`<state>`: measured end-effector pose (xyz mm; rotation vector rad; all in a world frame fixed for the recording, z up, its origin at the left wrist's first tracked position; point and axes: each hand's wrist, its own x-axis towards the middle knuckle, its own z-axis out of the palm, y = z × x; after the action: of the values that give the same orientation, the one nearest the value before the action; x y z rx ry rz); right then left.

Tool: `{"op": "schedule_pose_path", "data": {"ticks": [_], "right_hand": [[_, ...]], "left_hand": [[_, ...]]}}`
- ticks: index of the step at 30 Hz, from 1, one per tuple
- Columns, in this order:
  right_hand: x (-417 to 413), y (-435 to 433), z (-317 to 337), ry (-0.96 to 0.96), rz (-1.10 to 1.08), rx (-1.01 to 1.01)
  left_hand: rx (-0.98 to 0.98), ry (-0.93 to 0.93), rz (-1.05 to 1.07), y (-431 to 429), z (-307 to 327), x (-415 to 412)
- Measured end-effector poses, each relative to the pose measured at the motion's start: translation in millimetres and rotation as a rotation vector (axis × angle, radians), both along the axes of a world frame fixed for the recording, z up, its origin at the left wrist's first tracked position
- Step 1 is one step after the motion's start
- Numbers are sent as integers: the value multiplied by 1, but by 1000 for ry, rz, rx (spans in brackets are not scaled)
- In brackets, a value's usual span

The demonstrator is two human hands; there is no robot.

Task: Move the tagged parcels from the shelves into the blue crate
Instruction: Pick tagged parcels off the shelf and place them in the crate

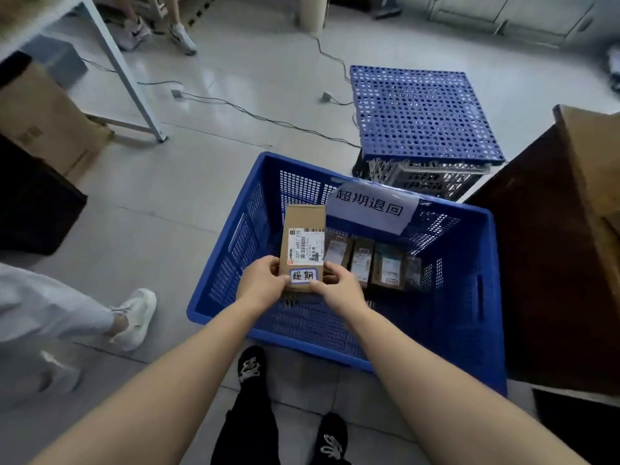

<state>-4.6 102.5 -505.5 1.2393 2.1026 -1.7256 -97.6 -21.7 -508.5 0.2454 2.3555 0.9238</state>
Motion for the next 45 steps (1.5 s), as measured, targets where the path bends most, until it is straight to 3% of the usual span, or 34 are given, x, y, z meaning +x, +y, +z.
{"op": "schedule_pose_path", "data": {"ticks": [15,31,39,45], "right_hand": [[-122,-6,-151,-203,-104,-157],[-158,-22,-391,-355,-138,-487],[-170,-39,-492,-384,-61,-518],[-174,-50,-538,-319,-65,-579]], "left_hand": [[-104,-147,16,9,-154,-114],[-282,-306,255,-10,-413,-142],[-348,-241,204,-24,-514,-144],[-301,-173,99,-28,-550,-144]]}}
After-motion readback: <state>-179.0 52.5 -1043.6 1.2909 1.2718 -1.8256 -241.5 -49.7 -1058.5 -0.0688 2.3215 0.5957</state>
